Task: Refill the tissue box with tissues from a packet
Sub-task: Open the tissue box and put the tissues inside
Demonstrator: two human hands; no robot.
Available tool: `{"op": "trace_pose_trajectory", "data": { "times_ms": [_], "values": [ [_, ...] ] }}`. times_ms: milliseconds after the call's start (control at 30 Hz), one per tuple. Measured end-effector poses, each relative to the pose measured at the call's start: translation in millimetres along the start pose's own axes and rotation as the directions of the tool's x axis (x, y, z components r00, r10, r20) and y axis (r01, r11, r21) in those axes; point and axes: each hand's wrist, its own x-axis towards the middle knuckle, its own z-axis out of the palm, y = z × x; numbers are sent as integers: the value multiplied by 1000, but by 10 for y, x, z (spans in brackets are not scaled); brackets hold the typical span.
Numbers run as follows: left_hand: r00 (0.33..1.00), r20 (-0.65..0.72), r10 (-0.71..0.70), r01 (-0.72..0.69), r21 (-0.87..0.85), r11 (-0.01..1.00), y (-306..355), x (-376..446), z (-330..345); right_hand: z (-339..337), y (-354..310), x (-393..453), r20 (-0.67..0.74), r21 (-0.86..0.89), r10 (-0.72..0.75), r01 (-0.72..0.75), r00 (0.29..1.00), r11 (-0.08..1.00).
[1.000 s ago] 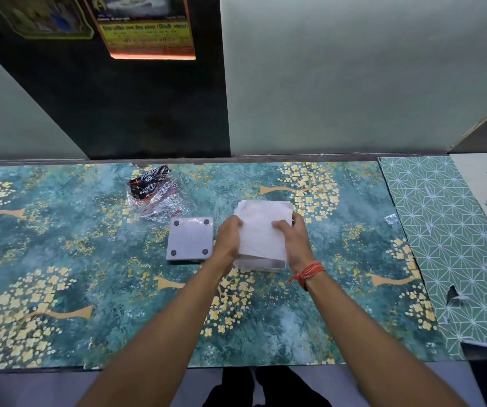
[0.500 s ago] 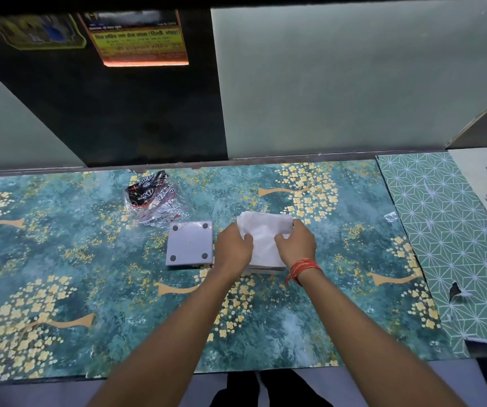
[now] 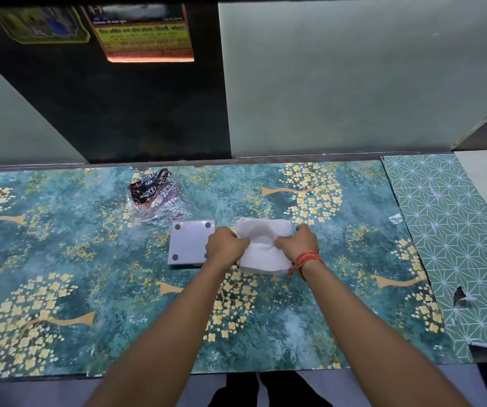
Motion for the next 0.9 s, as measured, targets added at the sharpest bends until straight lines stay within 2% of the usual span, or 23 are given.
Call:
{"op": "trace_pose_trajectory", "data": {
  "times_ms": [100, 200, 300, 333, 400, 467, 567, 667, 733, 800, 833, 900],
  "values": [
    [997, 77, -17, 13, 51, 999, 26, 47, -16, 75, 70, 15, 9, -38, 30, -30, 1000, 999],
    [994, 102, 33, -41, 74, 996, 11, 59, -14, 118, 111, -21, -13, -81, -40, 39, 999, 996],
    [978, -43, 206, -203, 65, 977, -64, 20, 25, 102, 121, -149, -86, -129, -204, 192, 975, 973],
    [943, -124, 310, -306, 47, 951, -89, -24, 42, 93, 135, -202, -139, -165, -306, 283, 942, 945],
    [832, -245, 498, -495, 79, 865, -139, -94, 67, 93, 144, -299, -202, -281, -546, 486, 813, 827],
    [781, -190, 595, -566, 189, 802, -172, -104, 92, 124, 125, -360, -103, -393, -672, 591, 733, 705],
    [839, -17, 544, -510, 327, 796, -182, -77, 130, 190, 46, -359, 102, -589, -684, 598, 722, 544],
    [878, 11, 479, -453, 347, 821, -160, -79, 135, 208, -13, -356, 101, -674, -674, 549, 732, 494],
    [894, 42, 446, -432, 342, 835, -165, -63, 140, 207, -28, -364, 59, -681, -707, 547, 704, 488],
    [907, 71, 415, -414, 330, 848, -168, -16, 138, 215, -39, -386, 108, -698, -736, 579, 668, 422],
    [911, 89, 402, -408, 325, 853, -164, 11, 132, 222, -50, -386, 159, -693, -723, 598, 672, 403],
    [913, 134, 385, -408, 312, 858, -143, 54, 108, 226, -75, -356, 251, -671, -602, 584, 758, 456]
  ]
}}
